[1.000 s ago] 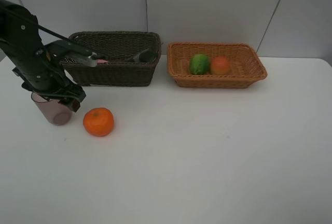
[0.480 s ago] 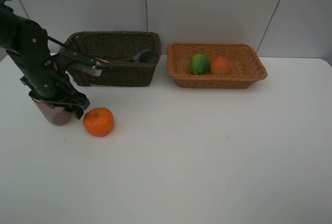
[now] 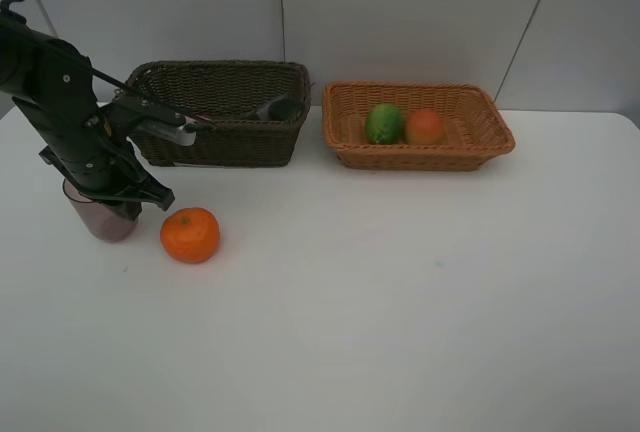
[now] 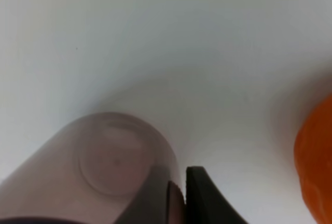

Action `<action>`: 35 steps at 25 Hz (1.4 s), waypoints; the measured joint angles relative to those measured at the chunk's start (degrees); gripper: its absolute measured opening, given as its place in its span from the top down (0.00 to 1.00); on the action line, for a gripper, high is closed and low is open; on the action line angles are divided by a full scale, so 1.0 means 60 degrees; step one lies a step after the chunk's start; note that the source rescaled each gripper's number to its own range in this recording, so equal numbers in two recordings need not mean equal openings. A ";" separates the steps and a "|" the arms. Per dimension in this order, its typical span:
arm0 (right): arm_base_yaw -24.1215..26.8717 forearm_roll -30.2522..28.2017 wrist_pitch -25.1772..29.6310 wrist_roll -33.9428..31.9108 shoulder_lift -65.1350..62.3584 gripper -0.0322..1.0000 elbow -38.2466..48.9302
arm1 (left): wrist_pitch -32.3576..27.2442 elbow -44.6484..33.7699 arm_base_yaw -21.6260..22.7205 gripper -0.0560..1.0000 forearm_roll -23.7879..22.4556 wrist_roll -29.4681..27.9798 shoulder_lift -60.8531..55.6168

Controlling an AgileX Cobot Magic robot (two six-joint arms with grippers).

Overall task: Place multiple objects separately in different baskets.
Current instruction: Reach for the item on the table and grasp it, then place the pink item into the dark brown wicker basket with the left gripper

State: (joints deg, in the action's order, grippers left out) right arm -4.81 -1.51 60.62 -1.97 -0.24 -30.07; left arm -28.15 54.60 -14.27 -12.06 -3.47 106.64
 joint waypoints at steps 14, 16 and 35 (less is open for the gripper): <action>0.0000 0.0000 0.0000 -0.0004 0.0000 0.06 0.0000 | 0.0085 0.0000 0.0000 0.95 0.0000 0.0000 0.0000; 0.0000 0.0000 0.0000 -0.0004 0.0000 0.06 0.0000 | 0.0139 0.0000 0.0000 0.95 0.0000 0.0000 0.0000; 0.0000 0.0000 0.0000 -0.0022 0.0000 0.06 0.0000 | -0.4238 0.4686 0.0000 0.95 0.2981 -0.0281 0.0010</action>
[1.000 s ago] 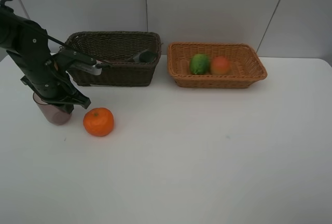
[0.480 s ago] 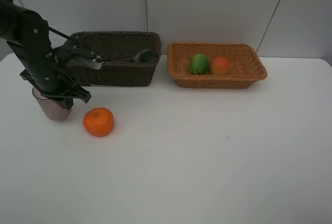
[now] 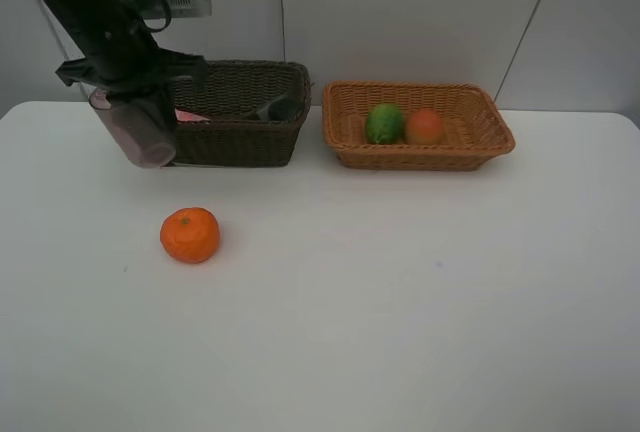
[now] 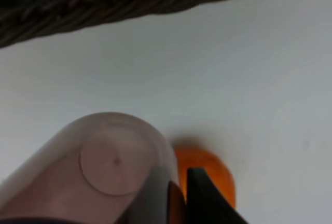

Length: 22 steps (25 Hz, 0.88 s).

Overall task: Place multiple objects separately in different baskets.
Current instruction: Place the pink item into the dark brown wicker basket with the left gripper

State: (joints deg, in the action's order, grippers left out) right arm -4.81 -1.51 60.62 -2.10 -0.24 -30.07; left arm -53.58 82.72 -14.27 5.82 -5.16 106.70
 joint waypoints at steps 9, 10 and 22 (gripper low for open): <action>0.0000 0.0000 0.0000 0.0000 0.0000 0.06 0.0000 | 0.1532 0.1026 -0.0040 0.95 -0.0273 -0.0181 0.0002; 0.0000 0.0000 0.0000 0.0000 0.0000 0.06 0.0000 | 0.1927 0.1026 -0.0066 0.95 -0.0409 -0.0181 0.0024; 0.0000 -0.0002 0.0000 0.0000 0.0000 0.06 0.0000 | 0.5227 0.1036 -0.0484 0.95 -0.0970 0.0689 0.1601</action>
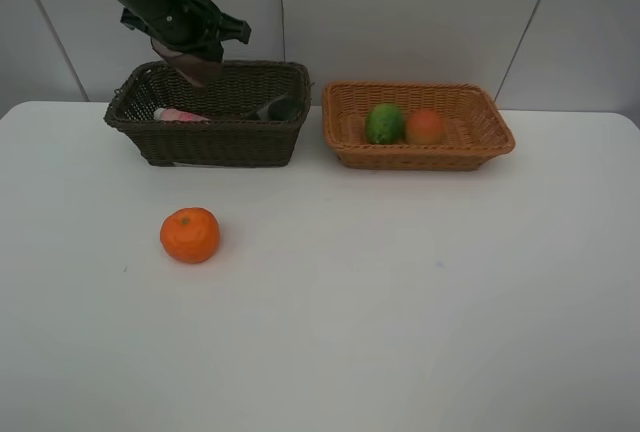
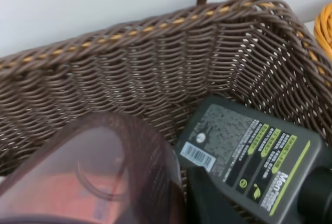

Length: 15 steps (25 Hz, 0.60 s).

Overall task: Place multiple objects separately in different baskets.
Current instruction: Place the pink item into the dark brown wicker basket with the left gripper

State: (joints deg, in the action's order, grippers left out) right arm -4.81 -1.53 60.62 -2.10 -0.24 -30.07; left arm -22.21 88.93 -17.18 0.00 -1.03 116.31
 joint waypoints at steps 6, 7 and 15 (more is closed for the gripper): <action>0.0000 0.0000 0.0000 0.0000 0.0000 0.06 0.0000 | 0.1082 0.0006 -0.0072 0.95 0.0000 0.0030 0.0843; 0.0000 0.0000 0.0000 0.0000 0.0000 0.06 0.0000 | 0.1298 0.0006 -0.0072 0.95 0.0000 0.0030 0.0970; 0.0000 0.0000 0.0000 0.0000 0.0000 0.06 0.0000 | 0.2496 0.0006 -0.0072 0.95 0.0000 0.0030 0.1681</action>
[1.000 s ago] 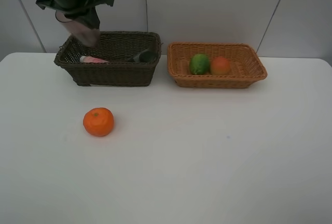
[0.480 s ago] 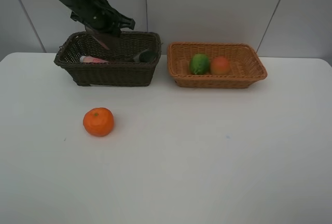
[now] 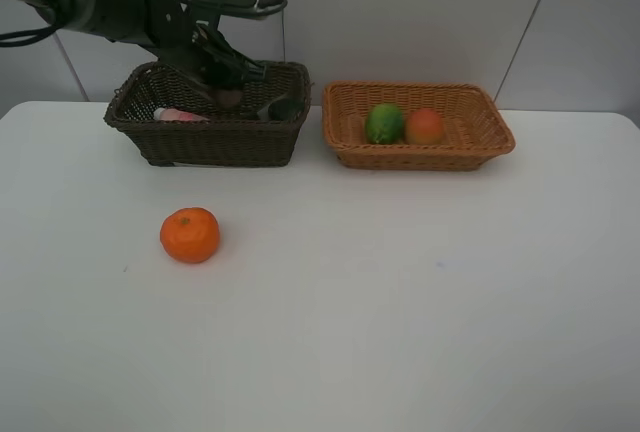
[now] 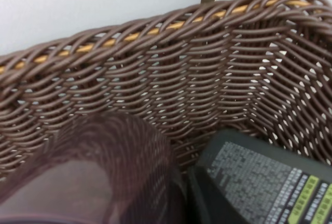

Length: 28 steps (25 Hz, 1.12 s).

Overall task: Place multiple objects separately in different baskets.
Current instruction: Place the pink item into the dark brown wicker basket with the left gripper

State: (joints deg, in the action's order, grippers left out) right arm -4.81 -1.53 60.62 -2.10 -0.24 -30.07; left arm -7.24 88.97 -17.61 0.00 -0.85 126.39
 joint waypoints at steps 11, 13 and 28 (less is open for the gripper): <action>0.0000 0.0000 0.0000 0.0000 0.0000 0.06 0.0000 | -0.0081 0.0000 0.0000 0.95 0.0000 0.0000 0.0140; 0.0000 0.0000 0.0000 0.0000 0.0000 0.06 0.0000 | -0.0258 0.0000 0.0000 0.94 0.0000 0.0000 0.0140; 0.0000 0.0000 0.0000 0.0000 0.0000 0.06 0.0000 | -0.0438 0.0000 -0.0147 0.04 0.0000 0.0000 0.0080</action>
State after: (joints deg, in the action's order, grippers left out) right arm -4.81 -1.53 60.62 -2.10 -0.24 -30.07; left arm -9.86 88.97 -18.49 0.00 -0.85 126.88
